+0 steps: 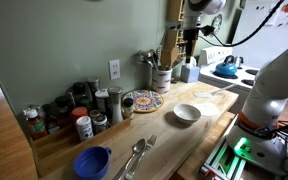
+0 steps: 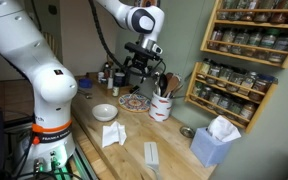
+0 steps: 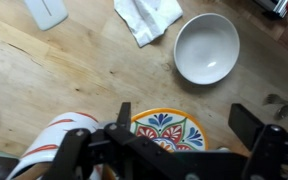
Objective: Move the bowl backwards, then move the plate forward
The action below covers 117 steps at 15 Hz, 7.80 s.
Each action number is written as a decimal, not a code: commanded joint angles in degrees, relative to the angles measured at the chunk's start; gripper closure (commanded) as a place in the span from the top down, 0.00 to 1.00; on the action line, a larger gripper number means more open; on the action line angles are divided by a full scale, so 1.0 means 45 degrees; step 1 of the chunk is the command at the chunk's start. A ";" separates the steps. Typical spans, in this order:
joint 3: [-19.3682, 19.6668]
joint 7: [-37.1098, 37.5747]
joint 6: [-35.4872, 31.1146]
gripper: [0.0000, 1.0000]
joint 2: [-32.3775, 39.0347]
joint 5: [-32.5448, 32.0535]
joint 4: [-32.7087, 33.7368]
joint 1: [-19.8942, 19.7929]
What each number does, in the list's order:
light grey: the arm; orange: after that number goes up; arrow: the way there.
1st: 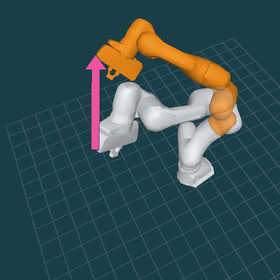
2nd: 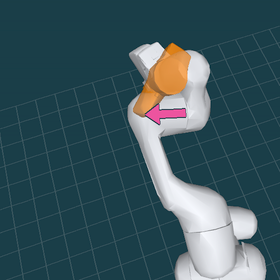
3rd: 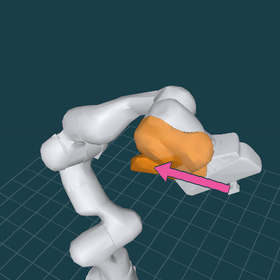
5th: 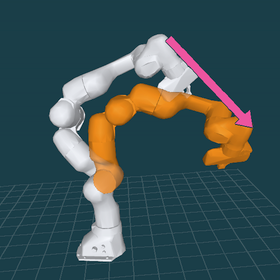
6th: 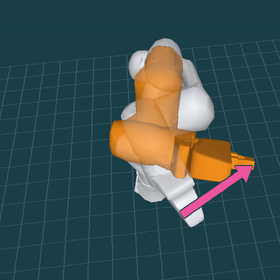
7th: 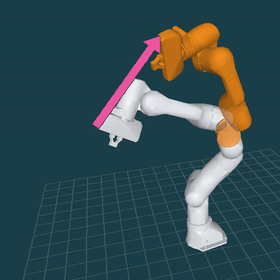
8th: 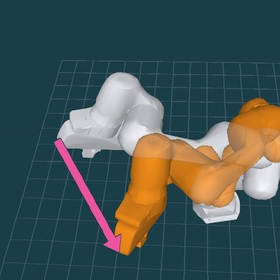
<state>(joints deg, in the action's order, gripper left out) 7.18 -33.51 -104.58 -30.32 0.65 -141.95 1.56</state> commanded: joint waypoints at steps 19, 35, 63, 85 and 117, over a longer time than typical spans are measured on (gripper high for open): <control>-0.0795 -0.1595 -0.3305 1.00 -0.1219 0.0097 -0.3675 0.2648; -0.1350 -0.7560 -0.9166 1.00 0.4474 -0.0268 -0.3675 0.3078; -0.2019 -1.1619 -0.9639 0.44 0.6178 0.0023 -0.3506 0.1717; -0.1209 -0.8495 -0.5555 0.02 0.3183 -0.0551 -0.3669 0.0070; 0.2850 -0.3168 -0.4577 0.02 0.6275 0.5182 -0.0057 -0.3520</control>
<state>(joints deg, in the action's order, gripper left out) 21.00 -53.31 -123.95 -3.64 20.20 -143.18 -13.25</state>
